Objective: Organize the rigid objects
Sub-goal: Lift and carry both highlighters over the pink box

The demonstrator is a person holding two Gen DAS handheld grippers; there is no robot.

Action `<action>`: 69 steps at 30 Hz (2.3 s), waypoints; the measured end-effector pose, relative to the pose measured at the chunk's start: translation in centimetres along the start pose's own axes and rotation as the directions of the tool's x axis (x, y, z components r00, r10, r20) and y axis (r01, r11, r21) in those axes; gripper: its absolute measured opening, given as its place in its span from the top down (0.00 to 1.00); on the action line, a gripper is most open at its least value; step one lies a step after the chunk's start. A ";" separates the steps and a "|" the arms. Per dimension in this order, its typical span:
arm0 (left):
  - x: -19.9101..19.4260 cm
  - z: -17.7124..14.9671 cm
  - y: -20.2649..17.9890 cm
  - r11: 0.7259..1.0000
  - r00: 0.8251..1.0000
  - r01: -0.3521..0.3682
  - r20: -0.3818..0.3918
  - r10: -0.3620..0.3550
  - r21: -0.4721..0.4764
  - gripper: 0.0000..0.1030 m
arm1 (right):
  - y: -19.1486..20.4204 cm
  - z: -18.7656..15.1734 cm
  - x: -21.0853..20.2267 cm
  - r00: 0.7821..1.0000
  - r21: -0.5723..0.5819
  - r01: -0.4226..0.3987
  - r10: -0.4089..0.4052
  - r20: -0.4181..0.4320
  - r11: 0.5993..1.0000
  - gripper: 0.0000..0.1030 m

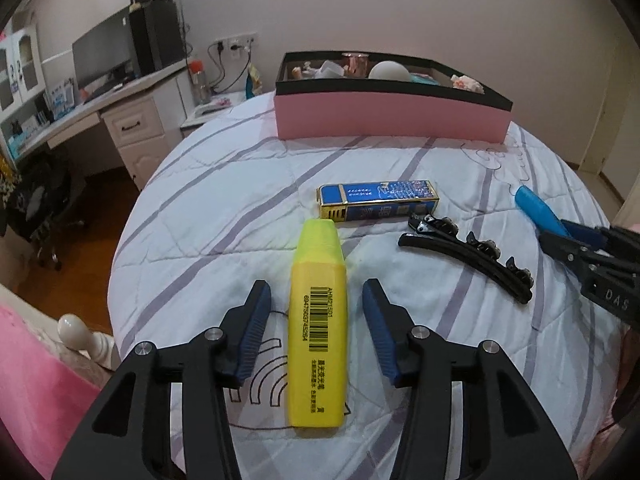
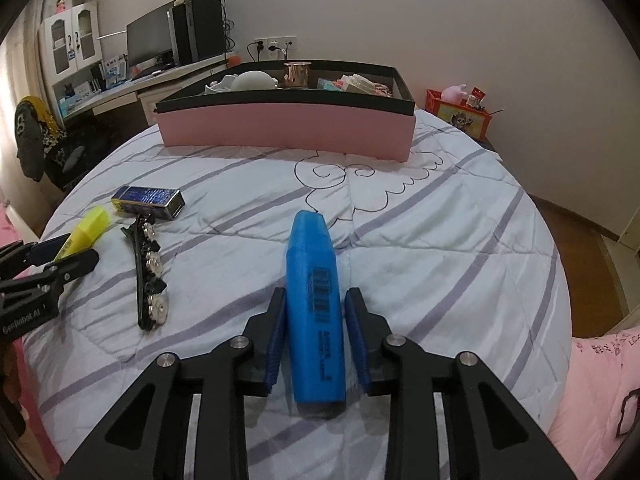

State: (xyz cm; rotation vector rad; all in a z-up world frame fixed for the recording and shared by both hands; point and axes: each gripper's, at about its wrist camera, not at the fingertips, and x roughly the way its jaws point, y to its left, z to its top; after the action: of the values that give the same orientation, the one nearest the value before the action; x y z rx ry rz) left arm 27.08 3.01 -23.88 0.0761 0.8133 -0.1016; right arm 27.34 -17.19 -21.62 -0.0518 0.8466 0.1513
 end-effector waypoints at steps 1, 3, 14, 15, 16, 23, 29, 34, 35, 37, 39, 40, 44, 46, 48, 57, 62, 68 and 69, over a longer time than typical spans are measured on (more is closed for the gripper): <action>-0.1 -0.1 0.0 1.000 1.000 0.004 0.006 -0.004 0.004 0.60 | 0.0 0.1 0.1 1.000 0.001 -0.002 0.002 -0.002 1.000 0.62; -0.2 -0.1 0.0 1.000 1.000 0.010 0.018 -0.010 0.008 0.71 | -0.1 0.3 0.3 1.000 0.000 -0.004 0.004 -0.003 1.000 0.62; -2.5 0.1 -0.3 0.998 0.994 0.066 0.093 -0.064 -0.018 0.74 | -0.6 -0.7 -1.9 0.985 0.098 -0.165 0.159 0.068 0.981 0.74; -3.1 0.4 -0.6 0.998 0.992 0.069 0.107 -0.067 -0.013 0.74 | -0.5 -0.7 -2.7 0.981 0.105 -0.177 0.167 0.097 0.979 0.74; -3.6 0.7 -0.7 0.998 0.990 0.060 0.126 -0.057 -0.018 0.74 | -0.4 -0.6 -3.2 0.980 0.101 -0.175 0.164 0.112 0.979 0.74; -10.2 3.3 -3.3 0.999 0.949 0.013 0.313 -0.023 0.032 0.74 | 1.4 1.0 -10.3 0.949 0.044 -0.072 0.055 0.310 0.996 0.74; -15.9 5.7 -5.2 0.999 0.875 -0.011 0.485 -0.013 0.047 0.74 | 2.5 2.7 -16.0 0.889 0.014 -0.022 0.013 0.458 1.000 0.74; -19.3 6.7 -6.4 0.997 0.822 -0.015 0.568 -0.028 0.071 0.74 | 3.4 3.6 -19.5 0.834 0.003 0.025 -0.022 0.551 1.000 0.74; -19.7 6.8 -6.5 0.997 0.815 -0.016 0.579 -0.029 0.073 0.74 | 3.5 3.9 -20.0 0.828 -0.002 0.030 -0.024 0.559 1.000 0.74; -20.7 7.1 -6.7 0.997 0.795 -0.018 0.606 -0.033 0.078 0.74 | 3.8 4.2 -20.5 0.817 -0.001 0.039 -0.031 0.576 0.999 0.74; -21.1 7.5 -6.8 0.996 0.788 -0.007 0.614 -0.046 0.085 0.74 | 4.0 4.4 -20.9 0.807 0.000 0.042 -0.034 0.590 0.999 0.74; -21.4 7.7 -6.8 0.997 0.779 -0.010 0.625 -0.044 0.082 0.74 | 4.1 4.5 -21.1 0.805 0.000 0.044 -0.036 0.592 0.999 0.74; -21.4 8.4 -6.6 0.997 0.775 -0.014 0.631 -0.040 0.080 0.74 | 4.3 5.1 -21.3 0.796 -0.005 0.056 -0.042 0.604 0.998 0.74; -21.1 8.8 -6.4 0.997 0.777 -0.015 0.629 -0.035 0.073 0.74 | 4.3 5.2 -21.3 0.794 -0.002 0.058 -0.045 0.606 0.998 0.74; -20.7 9.1 -6.4 0.997 0.779 -0.025 0.626 -0.026 0.072 0.74 | 4.2 5.6 -21.2 0.792 -0.002 0.060 -0.046 0.609 0.998 0.74; -18.0 11.2 -6.0 0.997 0.804 -0.036 0.594 -0.012 0.069 0.74 | 3.9 7.5 -18.8 0.809 -0.007 0.060 -0.045 0.587 0.998 0.74; -15.2 13.1 -6.0 0.996 0.825 -0.052 0.565 0.004 0.069 0.74 | 3.4 9.4 -16.2 0.826 -0.011 0.059 -0.042 0.563 0.998 0.74; -9.2 16.9 -5.3 0.996 0.878 -0.029 0.479 -0.014 0.082 0.74 | 1.7 13.1 -11.4 0.864 -0.019 0.056 -0.039 0.501 0.998 0.74; -7.5 17.9 -4.8 0.997 0.893 -0.014 0.450 -0.023 0.080 0.74 | 1.4 14.0 -9.8 0.878 -0.019 0.060 -0.044 0.476 0.998 0.74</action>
State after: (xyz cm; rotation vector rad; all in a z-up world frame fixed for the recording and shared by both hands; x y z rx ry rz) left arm 34.31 -3.19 -6.31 0.1223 0.3426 -0.1501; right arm 31.06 -15.48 -4.99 -0.0648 0.3482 0.1200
